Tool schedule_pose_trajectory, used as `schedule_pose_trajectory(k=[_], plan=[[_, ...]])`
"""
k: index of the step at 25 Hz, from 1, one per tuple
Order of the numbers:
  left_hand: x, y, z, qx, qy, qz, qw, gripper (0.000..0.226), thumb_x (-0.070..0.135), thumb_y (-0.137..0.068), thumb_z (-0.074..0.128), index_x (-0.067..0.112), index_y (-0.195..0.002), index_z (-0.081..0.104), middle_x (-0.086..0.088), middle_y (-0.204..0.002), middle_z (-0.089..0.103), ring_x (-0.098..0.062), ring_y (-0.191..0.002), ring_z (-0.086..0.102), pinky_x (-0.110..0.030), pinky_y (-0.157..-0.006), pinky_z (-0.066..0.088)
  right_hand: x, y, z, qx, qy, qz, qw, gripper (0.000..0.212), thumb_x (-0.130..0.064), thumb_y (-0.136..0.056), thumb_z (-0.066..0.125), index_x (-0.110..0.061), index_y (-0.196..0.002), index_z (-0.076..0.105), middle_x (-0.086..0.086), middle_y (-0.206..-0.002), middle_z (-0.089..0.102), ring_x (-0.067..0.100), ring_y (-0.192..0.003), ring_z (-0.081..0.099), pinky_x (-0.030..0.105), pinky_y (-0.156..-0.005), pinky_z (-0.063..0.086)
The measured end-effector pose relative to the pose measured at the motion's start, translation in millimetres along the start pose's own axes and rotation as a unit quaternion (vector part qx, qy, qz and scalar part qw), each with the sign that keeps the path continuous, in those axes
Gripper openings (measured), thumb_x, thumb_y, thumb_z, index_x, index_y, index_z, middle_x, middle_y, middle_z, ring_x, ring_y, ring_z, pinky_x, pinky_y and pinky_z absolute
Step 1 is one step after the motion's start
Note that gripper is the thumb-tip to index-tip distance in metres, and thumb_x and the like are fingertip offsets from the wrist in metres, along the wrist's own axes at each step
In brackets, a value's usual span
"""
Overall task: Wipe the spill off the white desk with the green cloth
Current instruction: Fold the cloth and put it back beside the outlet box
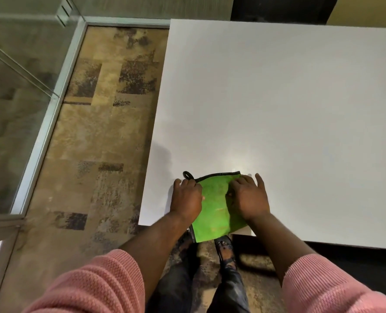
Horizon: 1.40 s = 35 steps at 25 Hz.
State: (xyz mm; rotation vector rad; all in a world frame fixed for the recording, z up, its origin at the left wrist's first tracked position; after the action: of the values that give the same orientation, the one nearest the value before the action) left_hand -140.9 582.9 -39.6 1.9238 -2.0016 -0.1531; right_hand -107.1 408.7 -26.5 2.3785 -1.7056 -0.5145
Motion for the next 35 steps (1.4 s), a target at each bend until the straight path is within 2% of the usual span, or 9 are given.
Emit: schedule_pose_trajectory(k=[4,8,12,15,18,21,26,32,35], plan=[[6,8,-5,-0.012,-0.021,0.028,0.999,0.03,0.037,-0.1,0.057,0.016,-0.119,0.066,-0.005,-0.126,0.066,-0.026,-0.123,0.054,-0.046,-0.112,0.026,-1,15,-12,0.002,-0.007,0.0,1.0,0.017,-0.032,-0.085,0.066,-0.023,-0.097,0.074,0.002,-0.105,0.073,0.03,-0.122,0.059,0.051,-0.122,0.021],[17,18,-32,0.015,-0.031,0.059,0.998,0.027,0.036,-0.101,0.054,0.017,-0.116,0.066,-0.002,-0.122,0.068,-0.024,-0.119,0.057,-0.045,-0.11,0.023,-2,41,-48,0.073,-0.008,0.011,0.997,0.02,-0.03,-0.078,0.063,-0.02,-0.09,0.075,0.004,-0.095,0.076,0.031,-0.109,0.066,0.05,-0.113,0.033],[39,14,-84,0.056,-0.041,0.099,0.993,0.027,0.04,-0.1,0.054,0.022,-0.116,0.066,0.0,-0.114,0.072,-0.024,-0.115,0.059,-0.043,-0.107,0.018,6,64,-102,0.143,0.0,0.037,0.989,0.02,-0.026,-0.077,0.078,-0.017,-0.095,0.075,0.005,-0.091,0.076,0.032,-0.102,0.07,0.048,-0.108,0.036],[59,3,-127,0.088,-0.048,0.134,0.986,0.028,0.043,-0.1,0.053,0.024,-0.116,0.066,0.002,-0.113,0.072,-0.023,-0.116,0.058,-0.042,-0.108,0.018,17,77,-137,0.179,0.013,0.052,0.982,0.022,-0.027,-0.082,0.073,-0.017,-0.101,0.074,0.005,-0.097,0.077,0.031,-0.11,0.068,0.048,-0.111,0.033],[91,-5,-171,0.118,-0.062,0.18,0.975,0.028,0.044,-0.1,0.052,0.024,-0.115,0.066,0.003,-0.114,0.071,-0.023,-0.117,0.057,-0.044,-0.113,0.022,32,99,-178,0.23,0.002,0.079,0.97,0.022,-0.03,-0.08,0.069,-0.016,-0.095,0.072,0.005,-0.097,0.075,0.032,-0.108,0.067,0.049,-0.112,0.031],[136,-9,-210,0.145,-0.065,0.227,0.961,0.029,0.045,-0.099,0.055,0.024,-0.117,0.066,0.003,-0.116,0.071,-0.023,-0.12,0.056,-0.045,-0.116,0.022,53,126,-214,0.286,-0.013,0.117,0.951,0.02,-0.026,-0.079,0.073,-0.013,-0.094,0.072,0.007,-0.106,0.071,0.032,-0.11,0.065,0.05,-0.116,0.028],[203,-12,-259,0.174,-0.067,0.292,0.938,0.029,0.043,-0.098,0.057,0.023,-0.116,0.068,0.002,-0.115,0.07,-0.023,-0.123,0.054,-0.047,-0.121,0.016,88,171,-253,0.363,-0.027,0.161,0.918,0.031,-0.021,-0.081,0.078,-0.008,-0.109,0.072,0.011,-0.134,0.066,0.033,-0.137,0.054,0.055,-0.122,0.022],[293,2,-286,0.191,-0.092,0.371,0.904,0.028,0.043,-0.1,0.054,0.024,-0.117,0.066,0.003,-0.116,0.069,-0.022,-0.123,0.053,-0.048,-0.123,0.015,136,236,-277,0.416,-0.008,0.229,0.88,0.013,-0.019,-0.087,0.077,-0.011,-0.096,0.074,0.007,-0.102,0.075,0.032,-0.132,0.06,0.054,-0.123,0.019],[341,5,-291,0.196,-0.089,0.406,0.888,0.026,0.042,-0.1,0.054,0.025,-0.115,0.066,0.004,-0.116,0.069,-0.022,-0.124,0.053,-0.048,-0.123,0.014,164,264,-286,0.425,-0.003,0.259,0.867,0.014,-0.02,-0.087,0.077,-0.011,-0.097,0.074,0.008,-0.102,0.075,0.033,-0.128,0.062,0.055,-0.122,0.022]])
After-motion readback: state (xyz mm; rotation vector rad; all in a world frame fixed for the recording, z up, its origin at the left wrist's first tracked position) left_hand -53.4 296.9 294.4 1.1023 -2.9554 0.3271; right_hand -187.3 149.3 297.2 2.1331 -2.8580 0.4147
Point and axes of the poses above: each hand's wrist, its own y-axis away from the middle knuckle, its own z-axis out of the palm, x = y × z, the point moved 9 cm from there along -y, towards the middle knuckle
